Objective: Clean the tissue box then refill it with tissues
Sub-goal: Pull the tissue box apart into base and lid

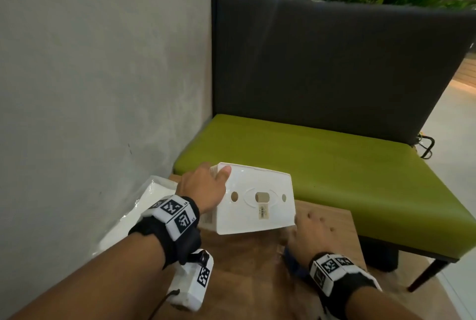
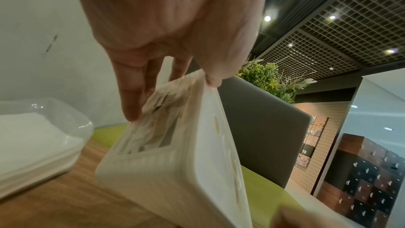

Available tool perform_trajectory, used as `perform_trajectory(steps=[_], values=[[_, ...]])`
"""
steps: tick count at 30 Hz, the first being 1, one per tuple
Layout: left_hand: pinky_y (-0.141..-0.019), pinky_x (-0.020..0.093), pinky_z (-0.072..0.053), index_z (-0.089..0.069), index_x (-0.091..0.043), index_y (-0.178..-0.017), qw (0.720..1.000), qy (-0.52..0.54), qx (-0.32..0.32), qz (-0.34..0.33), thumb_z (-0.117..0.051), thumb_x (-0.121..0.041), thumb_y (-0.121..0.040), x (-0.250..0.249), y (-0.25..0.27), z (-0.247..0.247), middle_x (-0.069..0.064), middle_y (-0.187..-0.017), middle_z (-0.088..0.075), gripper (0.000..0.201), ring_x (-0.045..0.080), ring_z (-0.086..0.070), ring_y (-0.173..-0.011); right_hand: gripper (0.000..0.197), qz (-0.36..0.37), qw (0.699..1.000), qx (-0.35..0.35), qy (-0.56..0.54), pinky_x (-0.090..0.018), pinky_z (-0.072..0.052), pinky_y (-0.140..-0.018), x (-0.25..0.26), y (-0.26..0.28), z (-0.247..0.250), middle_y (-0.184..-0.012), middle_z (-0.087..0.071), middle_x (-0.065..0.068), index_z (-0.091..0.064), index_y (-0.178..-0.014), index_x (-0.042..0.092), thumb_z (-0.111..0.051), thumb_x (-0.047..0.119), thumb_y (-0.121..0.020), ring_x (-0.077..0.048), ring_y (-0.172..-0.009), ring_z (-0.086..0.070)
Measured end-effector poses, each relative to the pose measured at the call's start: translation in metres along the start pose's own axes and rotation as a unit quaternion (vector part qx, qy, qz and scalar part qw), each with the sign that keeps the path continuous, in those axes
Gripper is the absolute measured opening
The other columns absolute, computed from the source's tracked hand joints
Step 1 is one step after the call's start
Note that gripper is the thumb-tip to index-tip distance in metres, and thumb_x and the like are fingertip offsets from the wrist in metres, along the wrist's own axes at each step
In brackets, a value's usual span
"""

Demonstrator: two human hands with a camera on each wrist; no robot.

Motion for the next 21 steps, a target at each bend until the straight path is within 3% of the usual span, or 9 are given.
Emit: perform_trajectory(steps=[2, 4, 7, 9, 15, 17, 19, 20, 21], values=[[-0.097, 0.039, -0.043, -0.056, -0.019, -0.13, 1.0, 0.003, 0.0, 0.014, -0.037, -0.063, -0.094, 0.003, -0.002, 0.001, 0.012, -0.133, -0.061, 0.06, 0.037, -0.053, -0.124, 0.02, 0.077, 0.985, -0.104, -0.114, -0.039, -0.046, -0.083, 0.032, 0.003, 0.049, -0.108, -0.055, -0.003, -0.055, -0.103, 0.022, -0.048, 0.034, -0.089, -0.024, -0.097, -0.055], [-0.098, 0.04, -0.043, -0.057, -0.019, -0.129, 1.0, 0.002, -0.003, 0.029, -0.037, -0.066, -0.092, 0.005, -0.003, 0.003, 0.013, -0.133, -0.061, 0.063, 0.037, -0.053, -0.123, 0.013, 0.14, 0.954, -0.122, -0.236, -0.035, -0.049, -0.079, 0.063, 0.008, 0.073, -0.1, -0.054, 0.002, -0.056, -0.096, 0.022, -0.053, 0.033, -0.09, -0.018, -0.089, -0.056], [-0.102, 0.041, -0.042, -0.055, -0.018, -0.133, 0.999, -0.004, -0.002, 0.045, -0.036, -0.07, -0.09, 0.007, -0.004, 0.002, 0.013, -0.137, -0.059, 0.07, 0.037, -0.051, -0.126, 0.018, 0.205, 0.923, -0.096, -0.31, -0.024, -0.047, -0.074, 0.1, 0.018, 0.086, -0.099, -0.051, 0.009, -0.057, -0.096, 0.028, -0.053, 0.045, -0.09, -0.006, -0.084, -0.055], [-0.104, 0.042, -0.04, -0.053, -0.016, -0.136, 0.999, -0.002, -0.006, 0.05, -0.036, -0.071, -0.089, 0.008, -0.003, 0.005, 0.014, -0.14, -0.057, 0.074, 0.037, -0.049, -0.129, 0.027, 0.223, 0.922, -0.059, -0.312, -0.022, -0.044, -0.072, 0.114, 0.021, 0.083, -0.101, -0.051, 0.01, -0.057, -0.099, 0.031, -0.055, 0.054, -0.086, -0.004, -0.085, -0.055], [-0.098, 0.045, -0.05, -0.057, -0.02, -0.13, 0.996, 0.03, 0.018, 0.085, -0.033, -0.077, -0.082, 0.019, 0.003, 0.005, 0.015, -0.133, -0.059, 0.078, 0.038, -0.055, -0.119, 0.061, 0.202, 0.948, 0.048, -0.243, -0.039, -0.049, -0.09, 0.129, 0.014, 0.051, -0.109, -0.046, 0.006, -0.056, -0.118, 0.028, -0.062, 0.066, -0.07, -0.018, -0.098, -0.055], [-0.094, 0.045, -0.053, -0.061, -0.017, -0.122, 0.998, 0.015, 0.028, 0.055, -0.039, -0.063, -0.087, 0.014, 0.007, 0.009, 0.015, -0.127, -0.062, 0.061, 0.038, -0.058, -0.112, 0.056, 0.191, 0.95, 0.064, -0.238, -0.038, -0.048, -0.091, 0.133, 0.012, 0.049, -0.108, -0.045, 0.004, -0.058, -0.114, 0.025, -0.067, 0.061, -0.071, -0.02, -0.1, -0.053], [-0.092, 0.042, -0.051, -0.062, -0.008, -0.116, 0.999, -0.02, 0.039, 0.005, -0.05, -0.024, -0.094, 0.002, 0.009, 0.01, 0.016, -0.122, -0.063, 0.03, 0.036, -0.059, -0.109, 0.046, 0.18, 0.952, 0.073, -0.236, -0.037, -0.047, -0.092, 0.134, 0.007, 0.049, -0.109, -0.044, 0.001, -0.057, -0.103, 0.024, -0.069, 0.056, -0.072, -0.022, -0.101, -0.052], [-0.091, 0.041, -0.048, -0.062, -0.004, -0.111, 0.999, -0.023, 0.039, -0.019, -0.049, -0.01, -0.092, -0.003, 0.012, 0.012, 0.017, -0.12, -0.063, 0.024, 0.036, -0.058, -0.109, 0.041, 0.173, 0.954, 0.075, -0.234, -0.038, -0.046, -0.092, 0.134, 0.004, 0.05, -0.11, -0.044, 0.0, -0.055, -0.098, 0.026, -0.068, 0.055, -0.072, -0.023, -0.101, -0.052], [-0.092, 0.041, -0.046, -0.06, -0.003, -0.107, 0.998, -0.013, 0.053, -0.03, -0.05, -0.007, -0.088, -0.003, 0.014, 0.01, 0.019, -0.119, -0.061, 0.022, 0.037, -0.056, -0.112, 0.038, 0.169, 0.954, 0.075, -0.236, -0.039, -0.045, -0.093, 0.134, 0.002, 0.051, -0.11, -0.044, -0.001, -0.053, -0.094, 0.027, -0.068, 0.054, -0.072, -0.024, -0.101, -0.051]])
Point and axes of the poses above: each hand's wrist, its own y-axis away from the middle knuckle, its own z-axis out of the back of the hand, x = y × z, the point moved 10 cm from there along -y, towards the middle knuckle
